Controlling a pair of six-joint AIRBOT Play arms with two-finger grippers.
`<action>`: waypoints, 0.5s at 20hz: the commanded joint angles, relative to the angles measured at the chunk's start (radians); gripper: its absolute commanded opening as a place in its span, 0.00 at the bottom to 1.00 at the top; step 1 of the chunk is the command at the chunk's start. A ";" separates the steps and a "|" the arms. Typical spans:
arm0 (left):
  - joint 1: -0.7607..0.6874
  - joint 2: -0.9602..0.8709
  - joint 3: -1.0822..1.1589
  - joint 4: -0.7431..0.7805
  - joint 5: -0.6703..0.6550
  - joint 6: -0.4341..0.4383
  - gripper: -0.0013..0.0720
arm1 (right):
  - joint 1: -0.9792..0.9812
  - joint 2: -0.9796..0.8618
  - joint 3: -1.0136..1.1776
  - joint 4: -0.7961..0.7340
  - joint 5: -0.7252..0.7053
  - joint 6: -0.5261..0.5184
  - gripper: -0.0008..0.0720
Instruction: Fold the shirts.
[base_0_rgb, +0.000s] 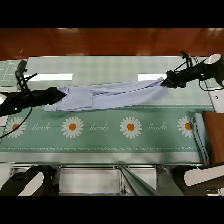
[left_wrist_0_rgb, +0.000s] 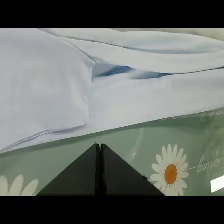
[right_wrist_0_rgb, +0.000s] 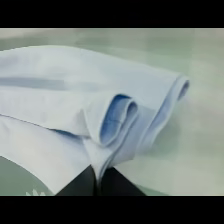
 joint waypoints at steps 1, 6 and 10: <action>-0.214 -0.071 0.017 -0.013 0.177 -0.054 0.04 | 0.001 0.206 -0.065 -0.058 0.011 -0.013 0.05; -0.482 -0.504 0.360 0.010 0.121 -0.045 0.04 | 0.016 0.542 -0.253 -0.031 0.049 -0.012 0.05; -0.618 -0.805 0.705 0.083 0.015 -0.201 0.04 | 0.016 0.762 -0.357 -0.029 0.069 0.039 0.05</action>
